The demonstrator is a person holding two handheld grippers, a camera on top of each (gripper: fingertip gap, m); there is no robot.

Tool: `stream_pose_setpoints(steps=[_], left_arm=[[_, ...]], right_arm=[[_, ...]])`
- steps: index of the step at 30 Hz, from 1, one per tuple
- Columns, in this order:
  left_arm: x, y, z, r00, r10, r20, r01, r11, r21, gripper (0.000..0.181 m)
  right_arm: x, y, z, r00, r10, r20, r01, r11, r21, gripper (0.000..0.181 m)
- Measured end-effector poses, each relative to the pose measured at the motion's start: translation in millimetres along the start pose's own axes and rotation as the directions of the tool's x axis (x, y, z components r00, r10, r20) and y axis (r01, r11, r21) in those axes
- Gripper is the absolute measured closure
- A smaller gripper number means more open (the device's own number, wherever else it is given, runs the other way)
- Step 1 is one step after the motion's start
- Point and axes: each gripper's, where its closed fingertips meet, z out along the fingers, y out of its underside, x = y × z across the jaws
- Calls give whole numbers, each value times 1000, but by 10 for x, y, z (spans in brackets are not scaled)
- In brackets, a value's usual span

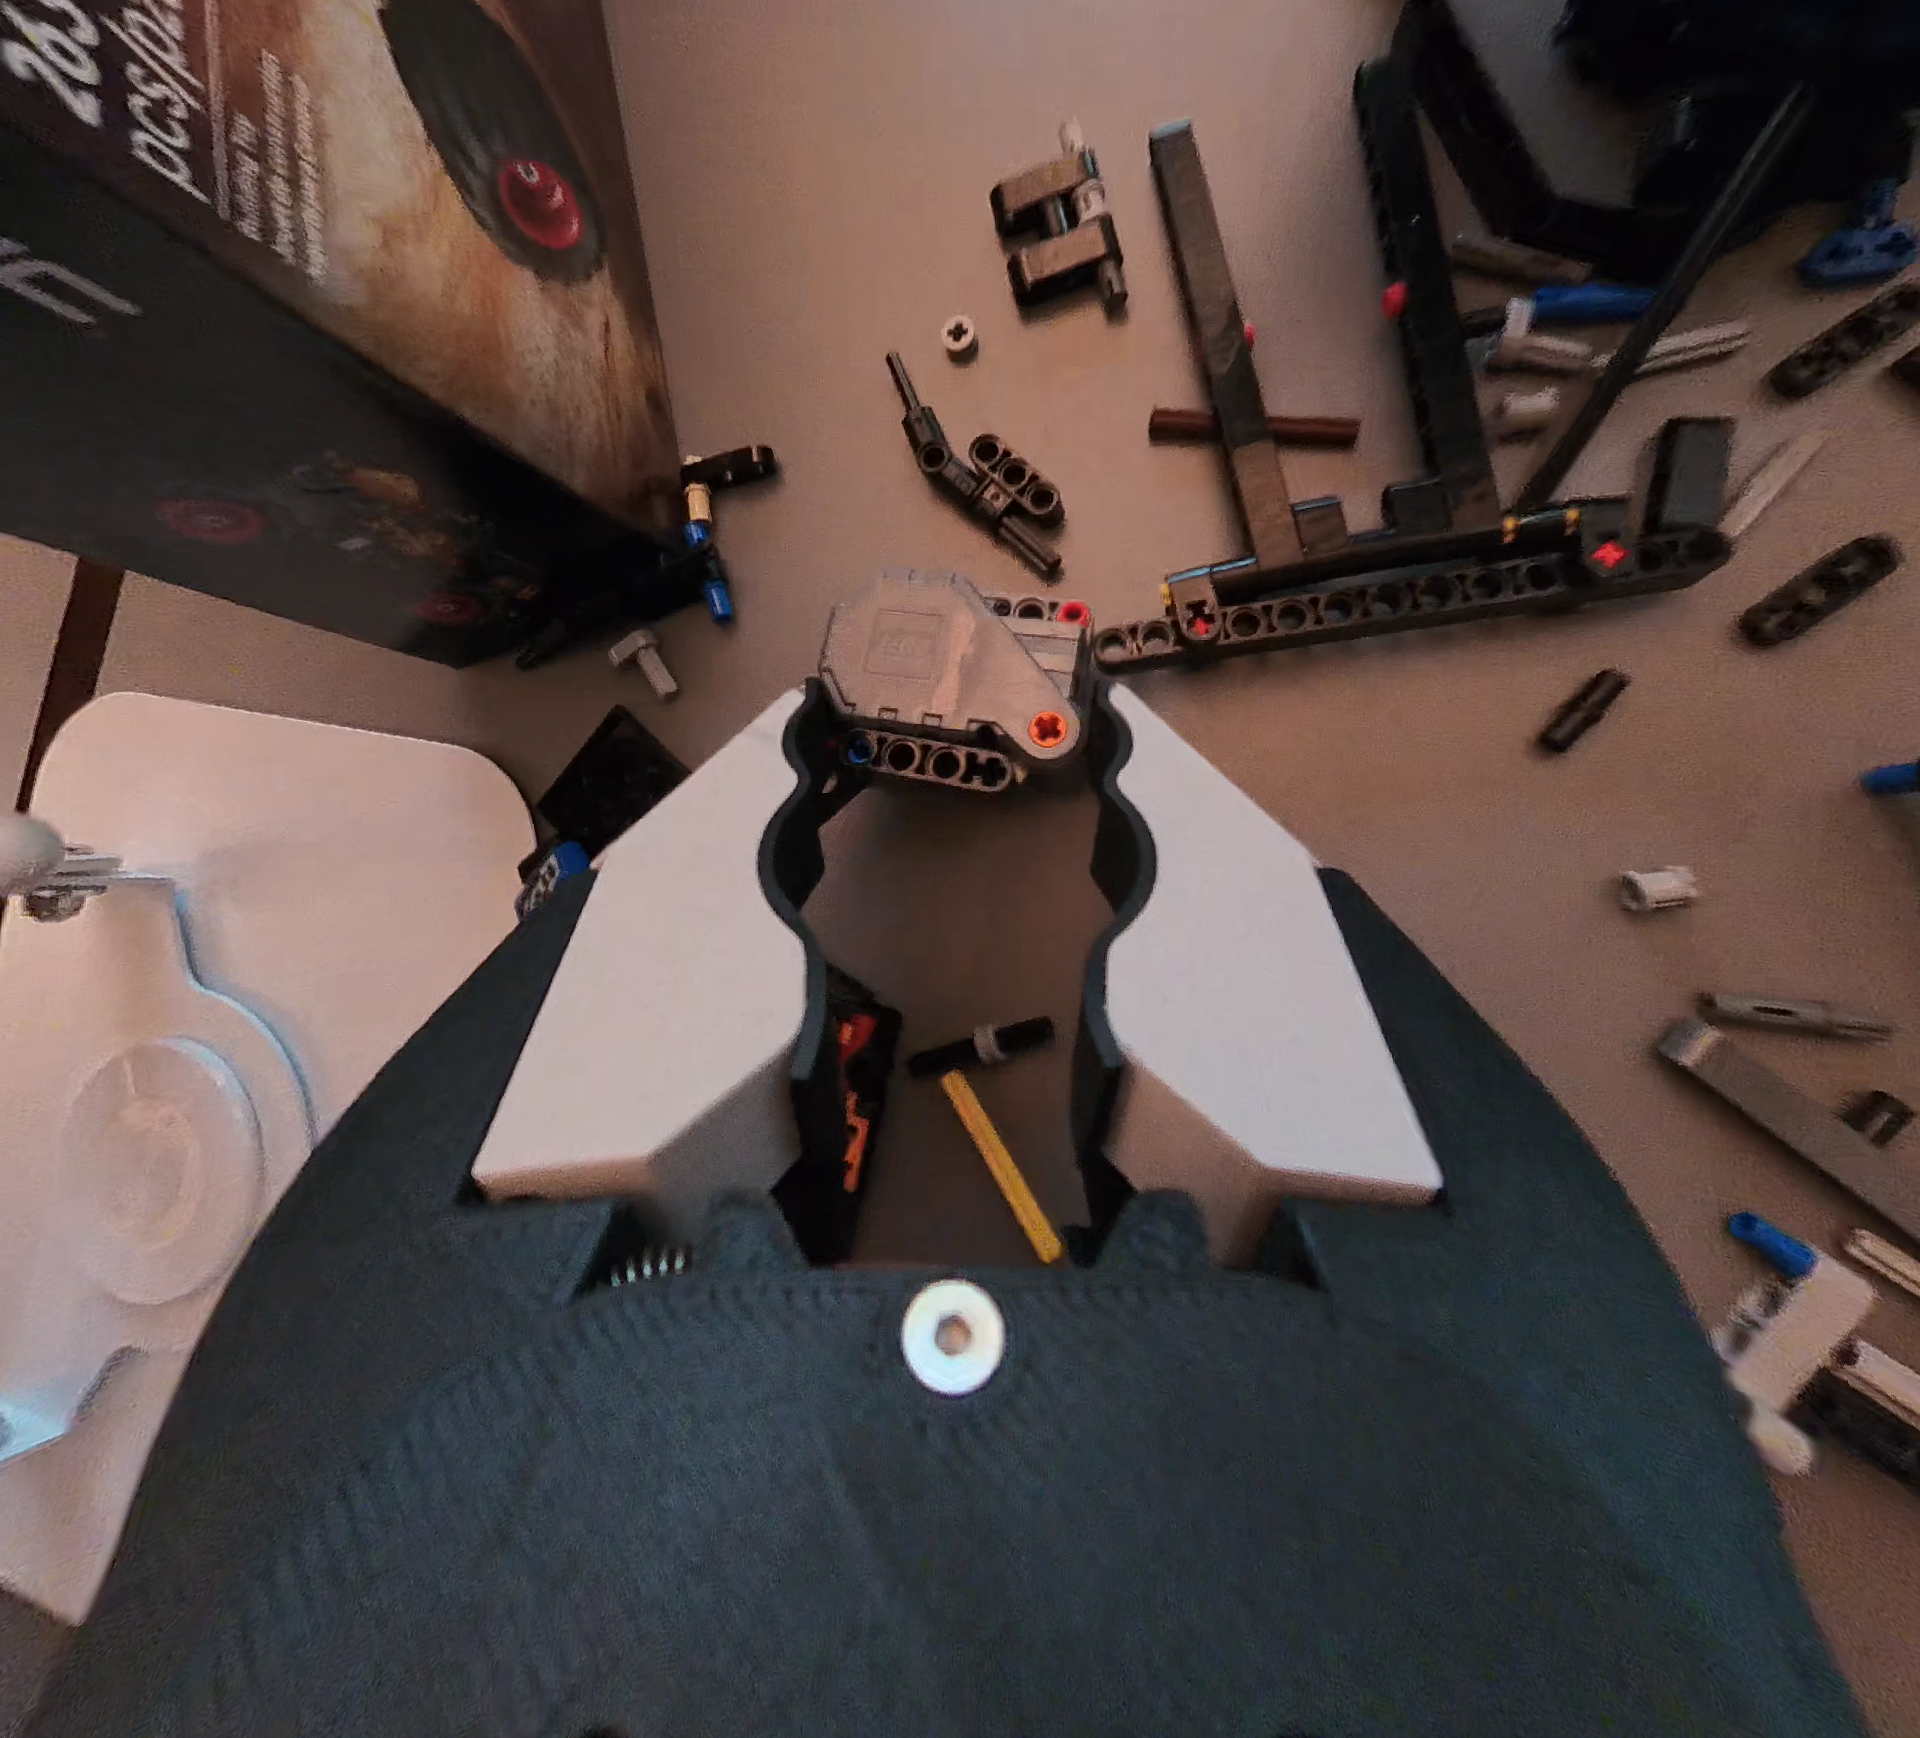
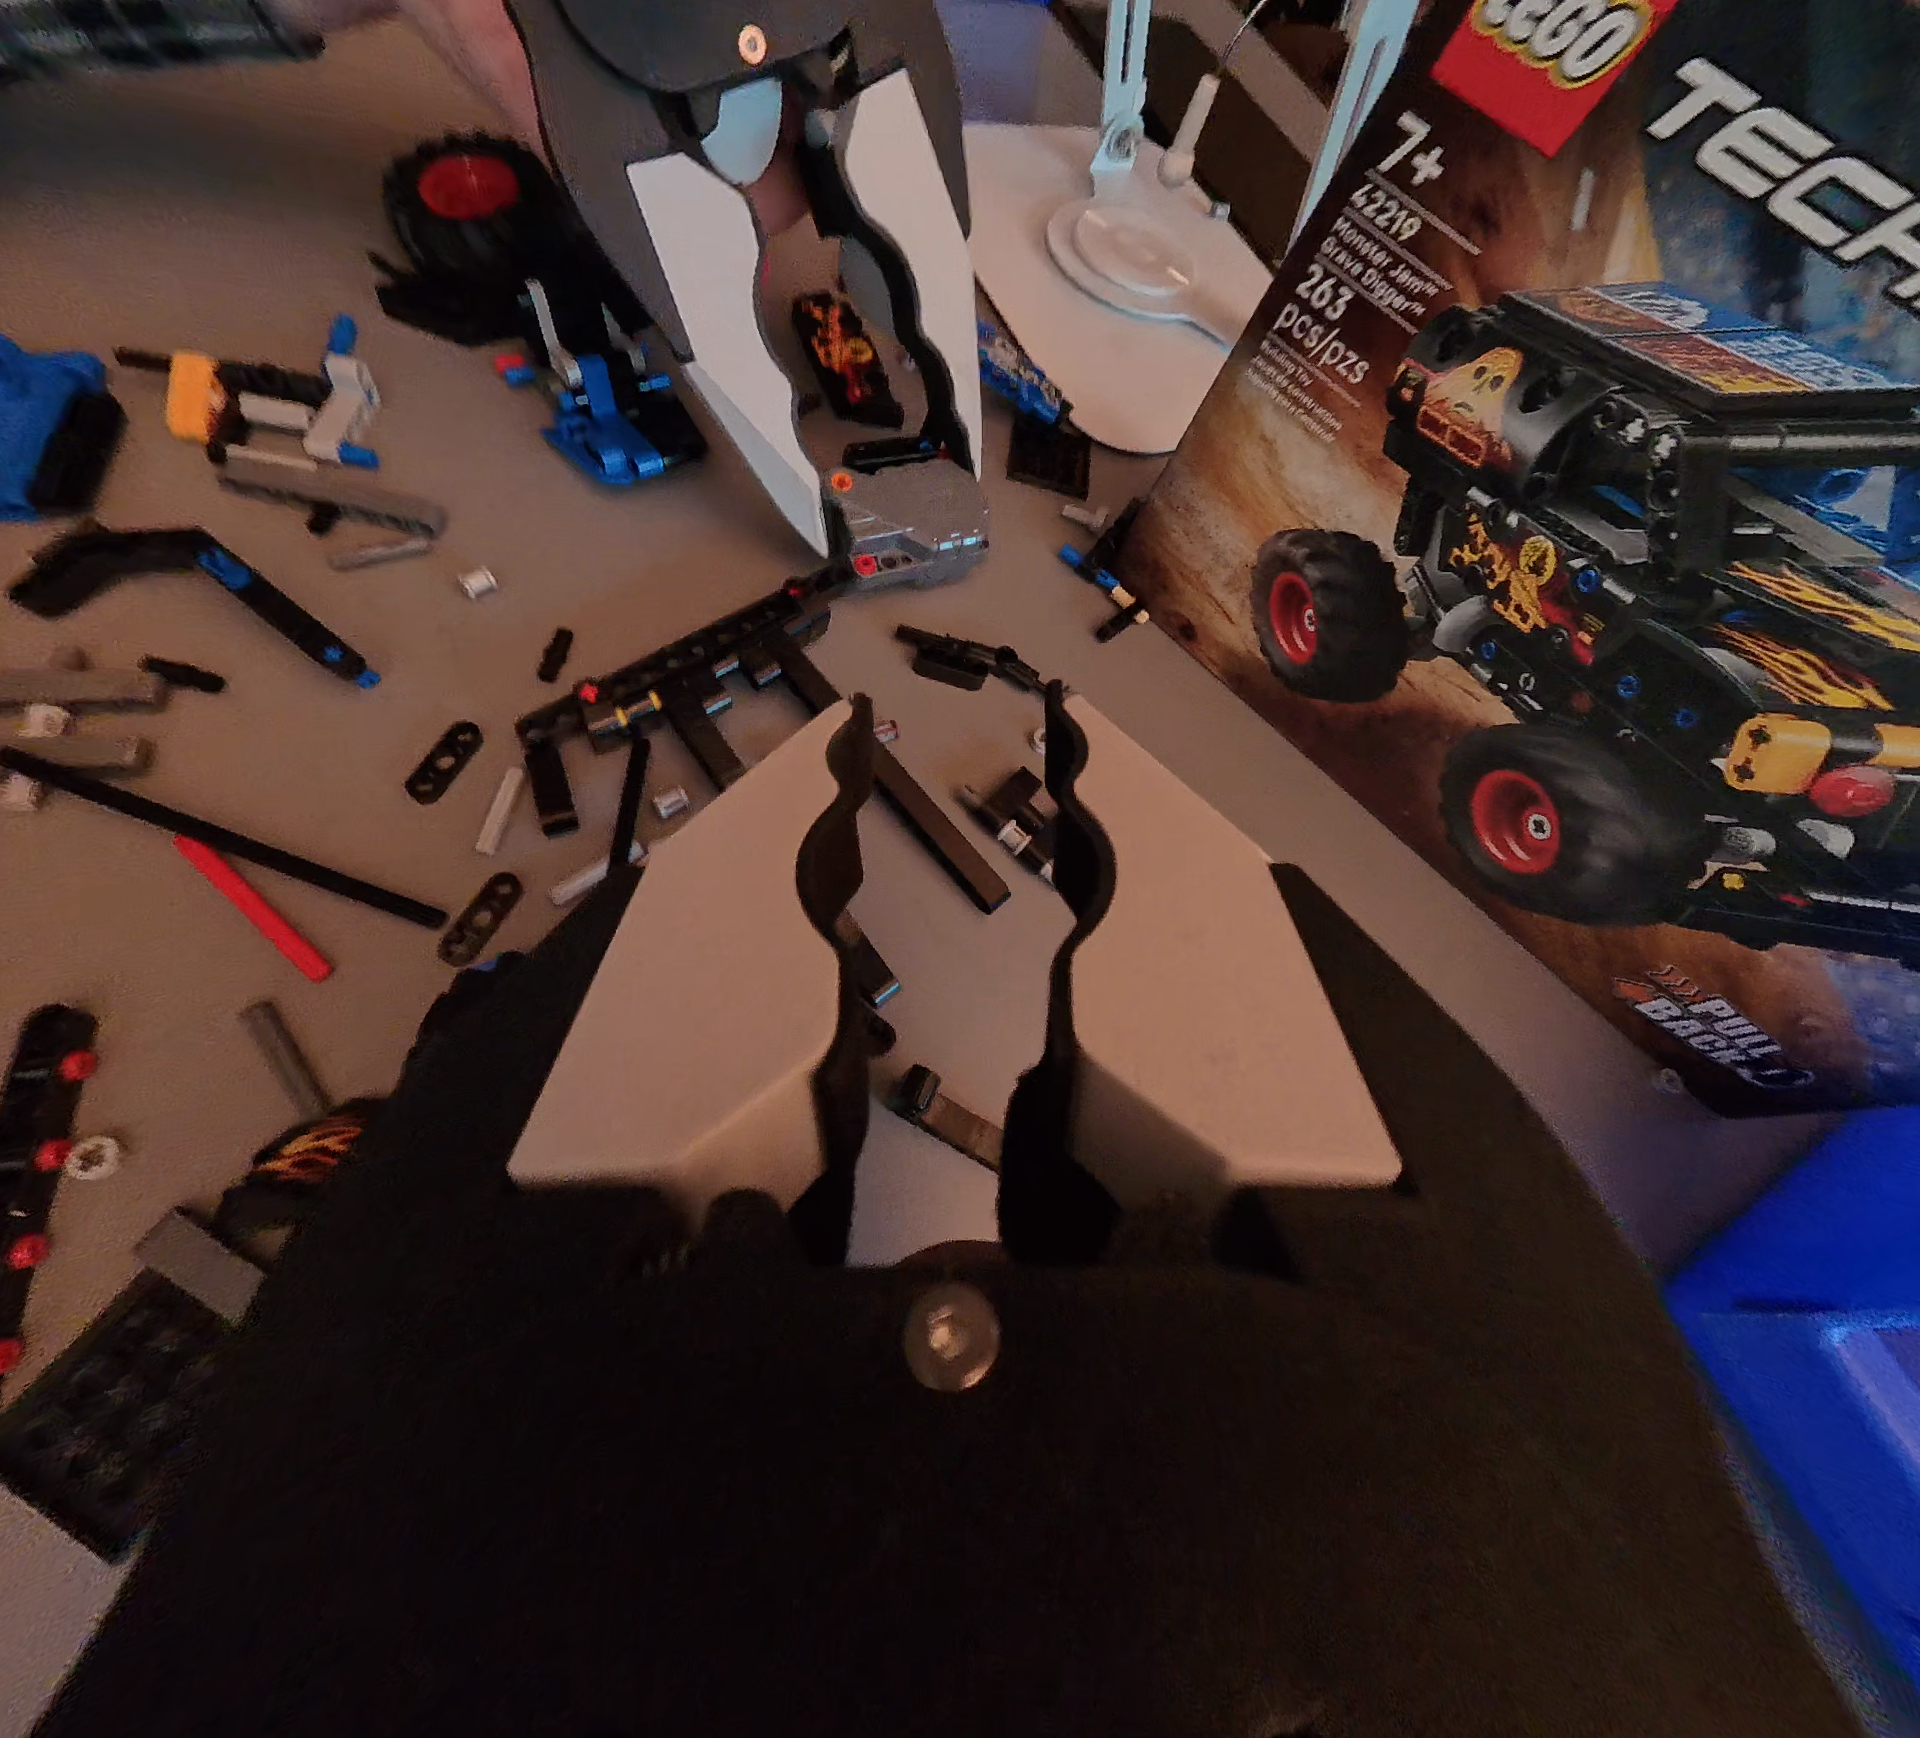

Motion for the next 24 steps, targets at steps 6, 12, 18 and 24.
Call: stream_pose_setpoints(steps=[6, 12, 18, 24], left_arm=[[82, -570, -460, 973, -175, -150, 218, 910, 352, 134], [527, -1239, -982, 819, -166, -549, 498, 681, 537, 134], [647, -1358, -1004, 731, -161, -663, 591, 636, 497, 134], [647, -1340, -1076, 821, -118, -559, 477, 682, 555, 128]], right_arm=[[0, -249, -127, 999, -3, -32, 7, 994, 111, 138], [-203, -760, -107, 945, -234, -229, 279, 941, 190, 122], [-298, -865, -171, 873, -376, -309, 437, 886, 157, 141], [-234, -928, -348, 991, -83, -108, 118, 919, 376, 143]])
